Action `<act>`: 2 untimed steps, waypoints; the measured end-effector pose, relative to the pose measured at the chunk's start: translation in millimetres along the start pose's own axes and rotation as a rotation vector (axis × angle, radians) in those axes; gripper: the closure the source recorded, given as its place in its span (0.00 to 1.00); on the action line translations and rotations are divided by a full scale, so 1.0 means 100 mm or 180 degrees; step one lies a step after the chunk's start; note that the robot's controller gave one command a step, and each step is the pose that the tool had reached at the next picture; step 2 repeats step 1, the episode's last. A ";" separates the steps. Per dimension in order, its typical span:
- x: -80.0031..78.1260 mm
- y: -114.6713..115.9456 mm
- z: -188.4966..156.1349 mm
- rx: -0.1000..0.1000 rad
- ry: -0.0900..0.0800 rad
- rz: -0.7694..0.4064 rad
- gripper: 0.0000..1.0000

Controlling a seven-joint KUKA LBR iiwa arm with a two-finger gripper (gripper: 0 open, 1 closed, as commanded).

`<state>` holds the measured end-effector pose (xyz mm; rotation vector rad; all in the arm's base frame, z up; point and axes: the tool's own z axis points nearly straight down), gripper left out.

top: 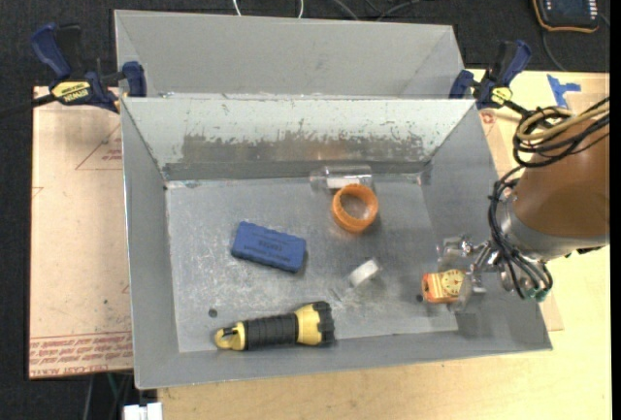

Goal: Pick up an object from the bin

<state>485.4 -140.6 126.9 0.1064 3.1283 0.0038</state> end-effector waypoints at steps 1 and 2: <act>-0.02 0.00 -0.23 0.0003 -0.0017 -0.0004 1.00; -0.02 0.00 -0.23 0.0003 -0.0017 -0.0004 1.00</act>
Offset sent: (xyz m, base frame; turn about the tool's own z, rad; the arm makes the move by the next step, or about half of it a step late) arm 0.0015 -0.0003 0.0619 -0.0006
